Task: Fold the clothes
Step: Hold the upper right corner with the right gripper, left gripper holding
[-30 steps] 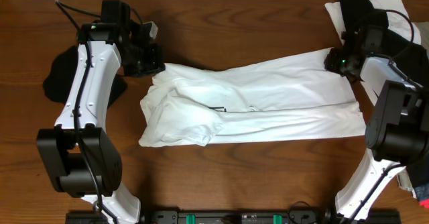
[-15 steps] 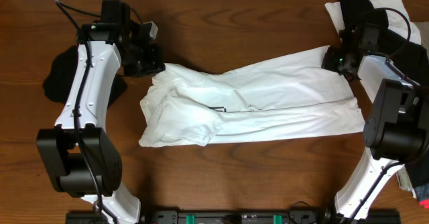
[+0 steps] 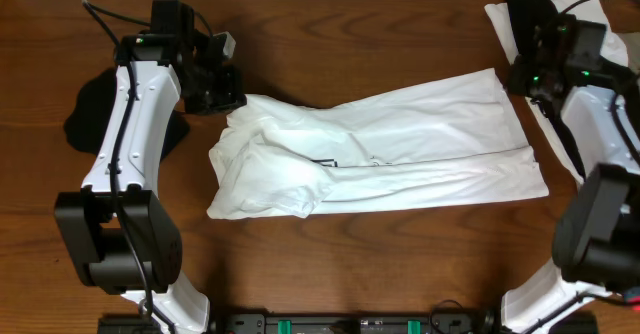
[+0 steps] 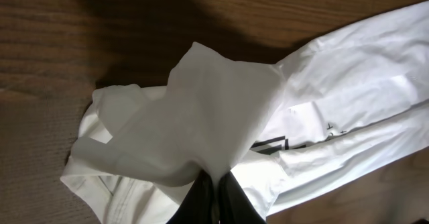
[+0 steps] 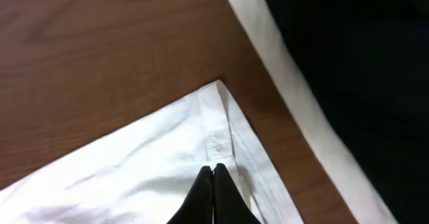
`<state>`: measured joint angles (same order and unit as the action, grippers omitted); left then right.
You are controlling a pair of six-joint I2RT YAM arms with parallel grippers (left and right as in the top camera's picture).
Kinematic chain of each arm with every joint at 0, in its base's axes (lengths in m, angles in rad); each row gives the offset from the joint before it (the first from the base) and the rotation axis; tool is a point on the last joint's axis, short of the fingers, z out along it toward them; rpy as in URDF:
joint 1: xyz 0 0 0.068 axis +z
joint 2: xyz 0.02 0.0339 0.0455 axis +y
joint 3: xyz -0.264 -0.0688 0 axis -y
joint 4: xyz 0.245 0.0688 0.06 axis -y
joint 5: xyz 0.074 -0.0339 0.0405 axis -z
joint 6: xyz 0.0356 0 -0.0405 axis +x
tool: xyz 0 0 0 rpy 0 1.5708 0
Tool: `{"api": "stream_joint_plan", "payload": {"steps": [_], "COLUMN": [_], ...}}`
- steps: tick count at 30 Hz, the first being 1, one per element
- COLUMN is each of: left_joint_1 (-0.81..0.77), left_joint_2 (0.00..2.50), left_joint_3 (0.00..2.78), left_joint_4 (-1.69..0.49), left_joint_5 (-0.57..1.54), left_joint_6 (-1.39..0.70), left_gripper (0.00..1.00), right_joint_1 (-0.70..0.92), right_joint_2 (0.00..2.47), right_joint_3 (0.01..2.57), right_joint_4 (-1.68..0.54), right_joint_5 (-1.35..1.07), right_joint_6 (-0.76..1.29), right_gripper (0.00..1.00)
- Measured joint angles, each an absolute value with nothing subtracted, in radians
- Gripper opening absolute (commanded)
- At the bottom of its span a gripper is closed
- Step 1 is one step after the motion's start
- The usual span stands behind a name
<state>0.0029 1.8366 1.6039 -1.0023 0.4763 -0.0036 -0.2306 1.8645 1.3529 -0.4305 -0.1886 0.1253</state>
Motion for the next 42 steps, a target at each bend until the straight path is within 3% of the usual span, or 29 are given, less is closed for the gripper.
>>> {"api": "stream_joint_plan", "payload": {"steps": [3,4,6,8,14,24,42], "left_joint_1": [0.003,0.003,0.003,0.003,0.003,0.003,0.003], "left_joint_2": [1.837,1.837,1.837,1.837,1.837,1.837,1.837], "left_joint_3": [1.604,1.604,1.604,1.604,1.604,1.604,1.604], "left_joint_4": [-1.002,-1.002,-1.002,-1.002,-1.003,-1.002,-1.002], "left_joint_5": [0.476,0.476,0.476,0.476,0.476,0.476,0.476], "left_joint_6": [-0.004,-0.004,-0.004,-0.004,-0.004,-0.004,-0.004], "left_gripper": [0.06,0.06,0.06,0.06,0.06,0.06,0.06], "right_joint_1": [-0.234,-0.234,-0.234,-0.234,-0.233,-0.218,-0.193], "right_joint_2": [1.858,1.861,1.870,1.884,2.007,2.145,2.146], "right_joint_3": [1.353,1.352,1.352,1.352,1.353,1.352,1.352], "right_joint_4": [-0.451,-0.455,-0.446,-0.424,-0.300,-0.133,-0.114], "right_joint_5": [-0.183,-0.181,-0.171,-0.162,-0.163,-0.243,-0.252], "right_joint_6": [0.125,0.126,0.122,0.127,0.125,0.125,0.125], "right_gripper": [0.01,0.05,0.26,0.38,0.49,0.47,0.45]}}
